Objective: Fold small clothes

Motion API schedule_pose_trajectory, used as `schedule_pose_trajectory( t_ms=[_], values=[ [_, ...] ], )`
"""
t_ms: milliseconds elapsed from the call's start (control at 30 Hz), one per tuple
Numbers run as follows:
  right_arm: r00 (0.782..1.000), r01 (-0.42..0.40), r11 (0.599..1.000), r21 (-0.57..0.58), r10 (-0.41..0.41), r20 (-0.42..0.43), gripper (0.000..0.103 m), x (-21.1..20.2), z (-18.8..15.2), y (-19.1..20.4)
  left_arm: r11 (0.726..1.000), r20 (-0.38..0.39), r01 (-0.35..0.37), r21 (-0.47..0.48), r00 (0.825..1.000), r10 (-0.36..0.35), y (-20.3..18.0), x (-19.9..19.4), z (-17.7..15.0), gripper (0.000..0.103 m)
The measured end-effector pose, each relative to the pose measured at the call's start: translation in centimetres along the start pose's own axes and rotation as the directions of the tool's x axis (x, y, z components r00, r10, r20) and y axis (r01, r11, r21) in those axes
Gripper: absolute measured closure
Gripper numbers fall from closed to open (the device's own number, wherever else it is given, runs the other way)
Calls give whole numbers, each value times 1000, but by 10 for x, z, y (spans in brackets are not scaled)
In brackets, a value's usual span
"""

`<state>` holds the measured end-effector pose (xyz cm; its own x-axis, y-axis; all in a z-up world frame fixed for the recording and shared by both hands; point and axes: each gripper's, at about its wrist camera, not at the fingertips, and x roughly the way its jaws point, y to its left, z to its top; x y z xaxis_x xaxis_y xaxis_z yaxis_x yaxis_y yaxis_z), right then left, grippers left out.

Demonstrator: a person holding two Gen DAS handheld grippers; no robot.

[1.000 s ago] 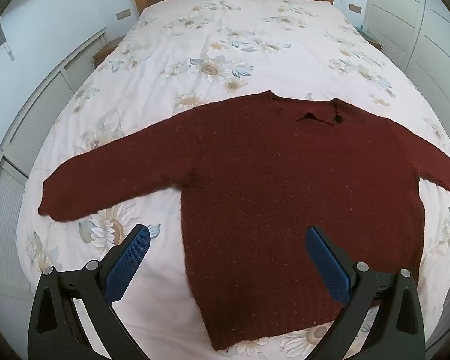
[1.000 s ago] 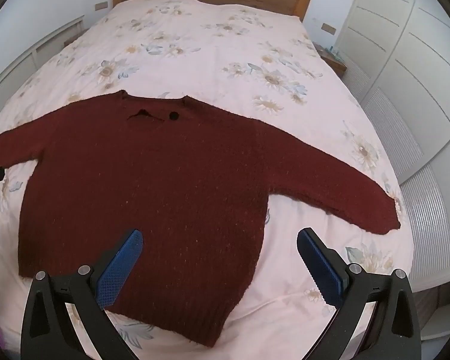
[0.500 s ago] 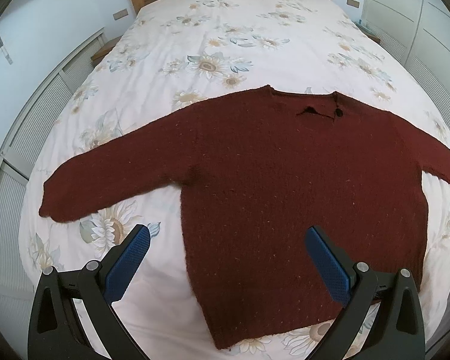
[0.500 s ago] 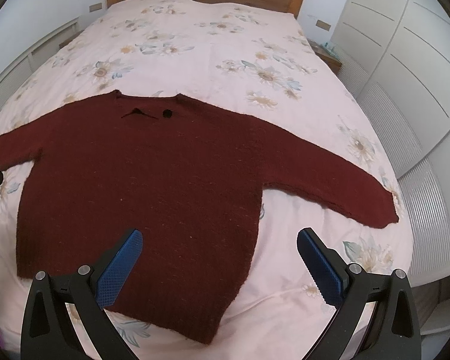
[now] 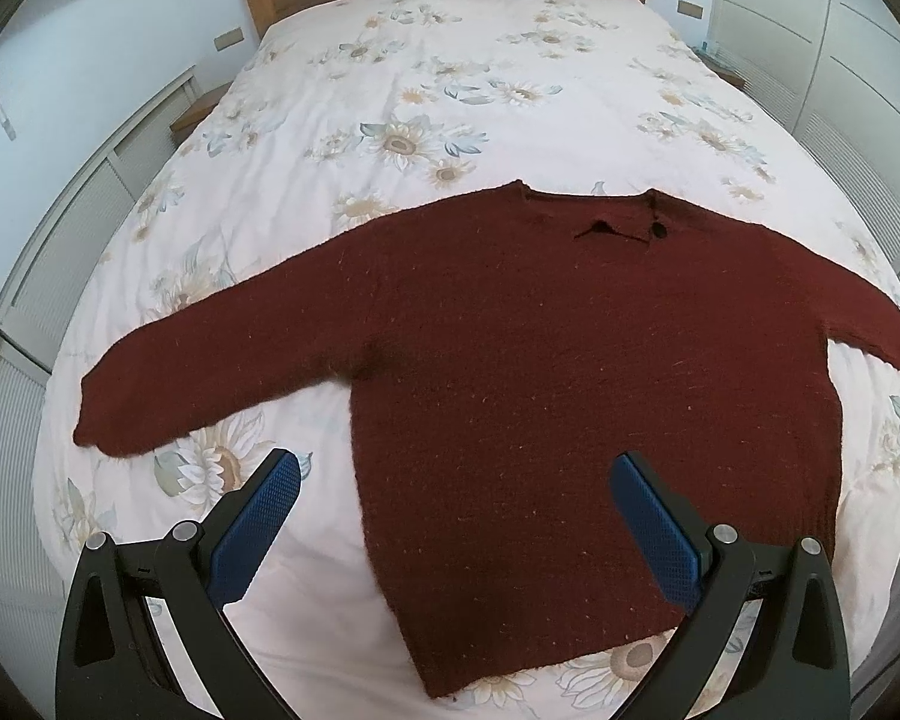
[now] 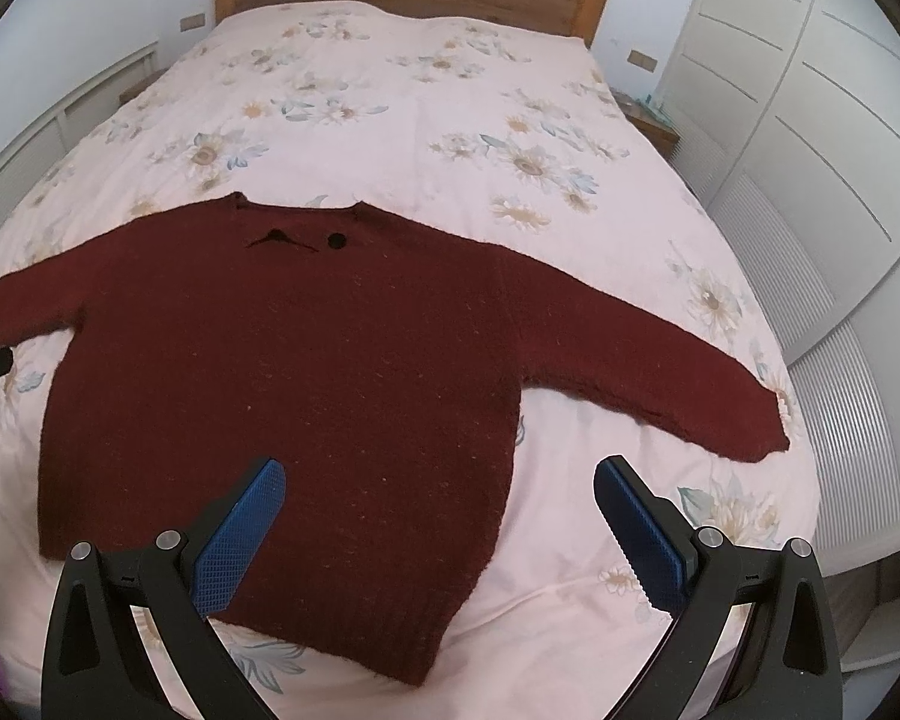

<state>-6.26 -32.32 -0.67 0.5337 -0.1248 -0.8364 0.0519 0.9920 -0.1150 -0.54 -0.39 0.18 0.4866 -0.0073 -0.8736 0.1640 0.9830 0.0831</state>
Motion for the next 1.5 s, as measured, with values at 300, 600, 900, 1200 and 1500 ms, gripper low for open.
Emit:
schedule_pose_trajectory(
  t_ms=[300,600,900,1200,1500],
  values=[
    [1000,5,1000,-6,-5,-1,0,-1,0,1,1000,-18,9,1,1000,-9,0,4,-2,1],
    [1000,10,1000,-11,-10,-5,0,0,-1,3,1000,-20,11,6,1000,-11,0,6,-4,1],
    [1000,10,1000,-20,-10,-7,0,1,-2,3,1000,-23,19,13,1000,-19,-3,6,-5,1],
    [1000,16,1000,-22,-16,-14,0,2,-1,6,1000,-27,20,16,999,-19,-4,6,-5,1],
    [1000,13,1000,-11,-13,-14,0,8,1,4,999,-38,22,29,999,-21,-5,11,-6,1]
  ],
)
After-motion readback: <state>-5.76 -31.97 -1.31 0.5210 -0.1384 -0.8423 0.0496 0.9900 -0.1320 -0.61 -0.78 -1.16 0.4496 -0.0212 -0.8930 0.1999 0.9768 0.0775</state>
